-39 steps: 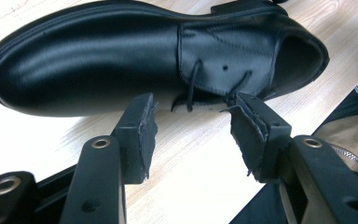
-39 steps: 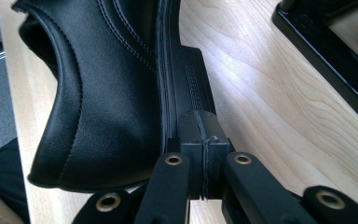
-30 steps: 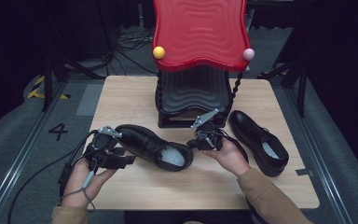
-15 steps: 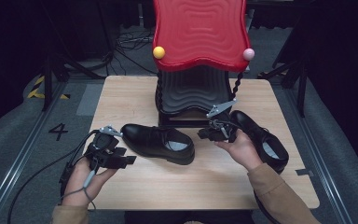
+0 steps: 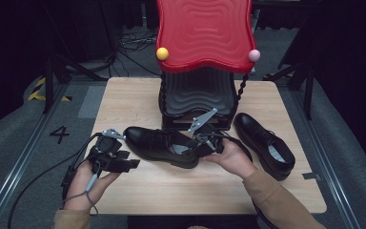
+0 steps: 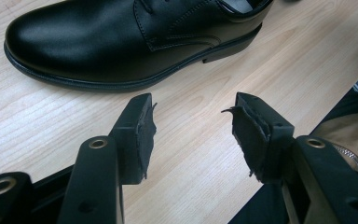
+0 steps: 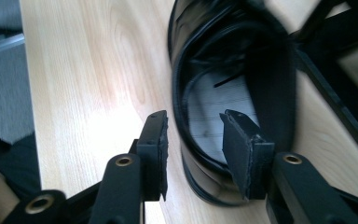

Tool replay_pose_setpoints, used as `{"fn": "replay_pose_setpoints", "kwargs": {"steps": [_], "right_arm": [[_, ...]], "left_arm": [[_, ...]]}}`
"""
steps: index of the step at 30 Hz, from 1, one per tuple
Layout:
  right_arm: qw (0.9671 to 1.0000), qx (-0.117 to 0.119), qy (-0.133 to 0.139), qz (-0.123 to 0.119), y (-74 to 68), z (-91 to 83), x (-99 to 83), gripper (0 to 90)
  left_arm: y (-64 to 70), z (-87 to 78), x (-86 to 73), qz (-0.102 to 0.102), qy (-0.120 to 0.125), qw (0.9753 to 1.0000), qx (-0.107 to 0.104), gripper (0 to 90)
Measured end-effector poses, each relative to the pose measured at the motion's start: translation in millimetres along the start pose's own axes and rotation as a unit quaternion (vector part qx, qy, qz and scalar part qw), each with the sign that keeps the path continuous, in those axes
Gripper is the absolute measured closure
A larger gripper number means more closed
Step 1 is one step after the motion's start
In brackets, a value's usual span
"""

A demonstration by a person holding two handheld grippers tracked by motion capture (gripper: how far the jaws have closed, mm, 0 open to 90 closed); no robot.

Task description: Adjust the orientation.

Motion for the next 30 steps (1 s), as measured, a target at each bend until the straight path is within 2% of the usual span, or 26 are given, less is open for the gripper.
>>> {"fn": "replay_pose_setpoints", "kwargs": {"steps": [4,7,12,14,18,20,22,26,30], "right_arm": [[0.9992,0.002,-0.033,-0.023,-4.5,23.6,1.9,61.1],[0.9976,0.001,-0.064,-0.027,-4.2,38.0,2.4,64.7],[0.9948,0.008,-0.095,-0.036,-5.9,50.6,3.9,81.3],[0.9934,0.002,-0.105,-0.045,-7.3,50.4,5.7,83.3],[0.9945,0.004,-0.092,-0.05,-12.9,49.4,8.6,84.4],[0.9951,-0.005,-0.077,-0.062,-18.5,46.4,10.4,84.7],[0.9969,-0.002,-0.061,-0.05,-23.1,39.1,10.2,84.8],[0.9984,0.001,-0.045,-0.035,-27.2,25.6,6.5,84.7],[0.999,-0.011,-0.041,-0.014,-33.1,4.2,-6.9,84.6]], "left_arm": [[-0.8,-1.1,-0.8,0.0,0.001,1.0,0.0,48.5],[-1.7,-2.0,-1.7,-0.001,0.001,1.0,-0.001,48.5],[-3.8,-2.2,-2.8,-0.005,0.002,1.0,-0.002,48.5],[-3.7,-5.1,-2.8,-0.001,0.007,1.0,0.0,48.4],[-4.0,-8.9,-2.7,-0.002,0.013,0.9999,0.0,48.5],[-3.9,-8.6,-2.8,-0.001,0.012,0.9999,0.0,48.5],[-4.1,-8.0,-2.1,-0.002,0.011,0.9999,-0.001,48.5],[-3.5,-5.1,2.3,0.003,0.012,0.9999,-0.003,48.5],[-1.2,-0.1,7.1,0.007,0.007,0.9999,-0.006,48.5]]}}
Point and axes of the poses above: each handheld gripper's, and its own axes: z roughly forward along the jaws, x roughly out of its top, y roughly to its right, the point moved 5 cm from there along z, roughly forward along the jaws, and after that the axes turned 7 degrees about -z, right-handed, at the moved point
